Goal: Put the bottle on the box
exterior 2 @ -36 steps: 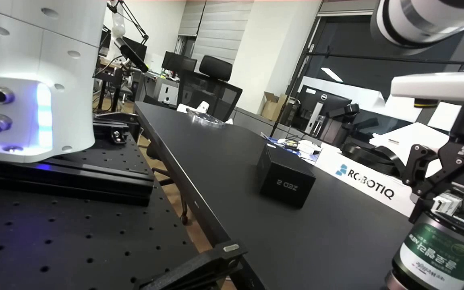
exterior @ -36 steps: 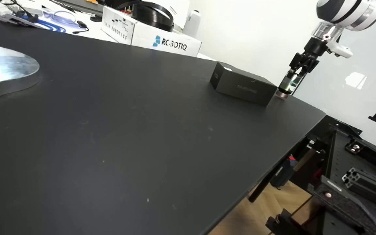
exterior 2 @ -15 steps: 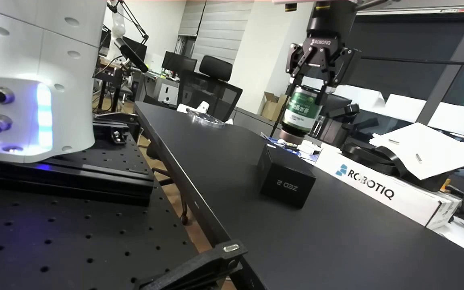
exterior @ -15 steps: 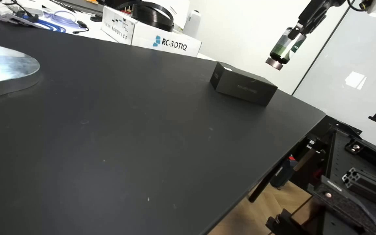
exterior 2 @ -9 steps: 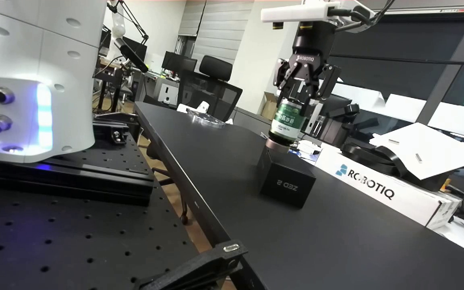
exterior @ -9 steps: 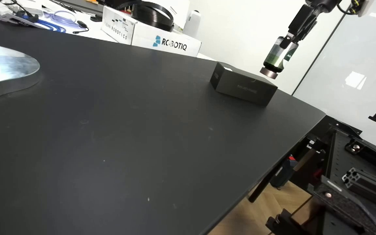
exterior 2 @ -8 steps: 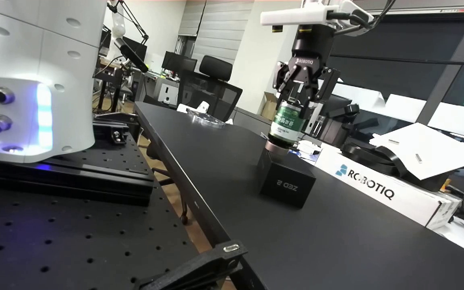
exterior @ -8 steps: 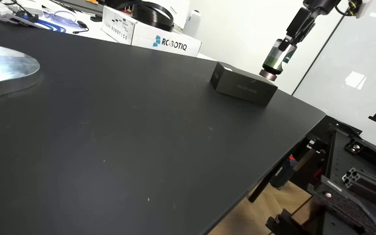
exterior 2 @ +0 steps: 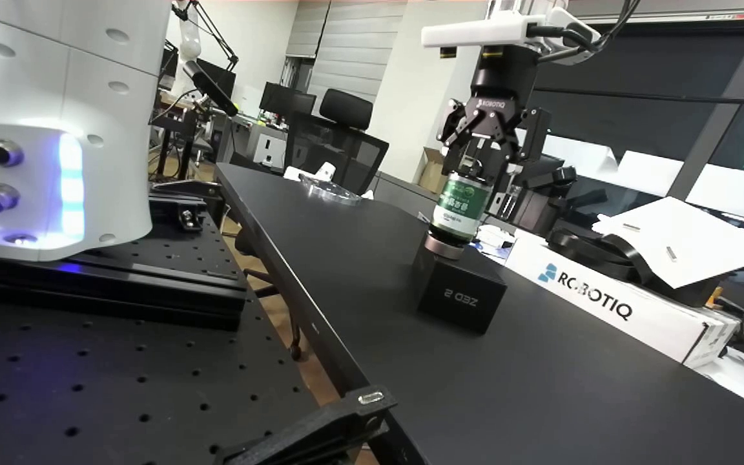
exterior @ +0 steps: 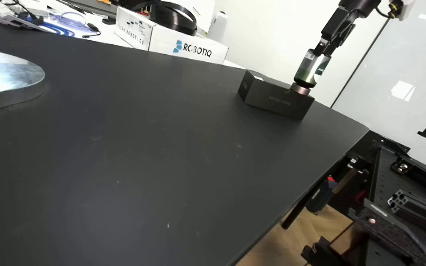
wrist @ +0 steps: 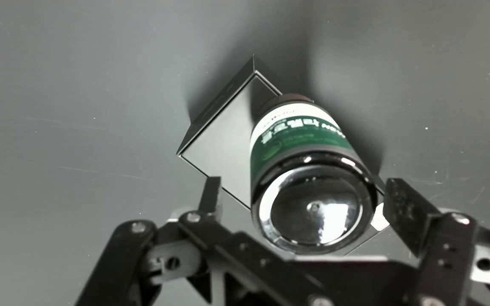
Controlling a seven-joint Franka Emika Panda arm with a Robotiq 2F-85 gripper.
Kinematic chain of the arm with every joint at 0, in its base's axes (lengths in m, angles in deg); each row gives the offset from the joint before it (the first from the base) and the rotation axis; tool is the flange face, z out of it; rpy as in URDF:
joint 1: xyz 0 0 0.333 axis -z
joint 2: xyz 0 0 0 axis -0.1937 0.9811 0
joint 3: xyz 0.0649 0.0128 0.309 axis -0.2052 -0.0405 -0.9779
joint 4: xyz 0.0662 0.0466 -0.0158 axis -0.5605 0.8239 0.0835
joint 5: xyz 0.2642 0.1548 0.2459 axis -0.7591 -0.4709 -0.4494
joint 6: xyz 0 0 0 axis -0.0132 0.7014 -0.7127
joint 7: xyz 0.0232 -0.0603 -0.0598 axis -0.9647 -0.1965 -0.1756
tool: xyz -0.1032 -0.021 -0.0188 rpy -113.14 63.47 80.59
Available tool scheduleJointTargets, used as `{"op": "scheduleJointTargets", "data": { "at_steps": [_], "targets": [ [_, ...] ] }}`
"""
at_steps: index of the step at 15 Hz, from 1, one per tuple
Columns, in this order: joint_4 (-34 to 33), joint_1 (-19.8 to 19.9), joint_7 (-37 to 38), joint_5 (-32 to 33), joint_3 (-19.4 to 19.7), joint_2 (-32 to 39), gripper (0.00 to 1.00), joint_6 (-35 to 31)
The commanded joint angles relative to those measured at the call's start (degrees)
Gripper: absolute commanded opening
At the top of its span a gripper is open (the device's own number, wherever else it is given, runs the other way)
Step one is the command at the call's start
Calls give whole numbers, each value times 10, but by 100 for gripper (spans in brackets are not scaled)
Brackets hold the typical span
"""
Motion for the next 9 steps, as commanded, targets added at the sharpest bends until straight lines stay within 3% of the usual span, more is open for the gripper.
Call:
{"op": "scheduleJointTargets", "data": {
  "at_steps": [1,4,5,9],
  "targets": [
    [18,7,11,10,4,-86,100,49],
    [38,36,24,42,5,-127,100,68],
    [13,13,3,19,8,-88,100,59],
    [32,31,4,34,11,-118,100,65]
  ]
}}
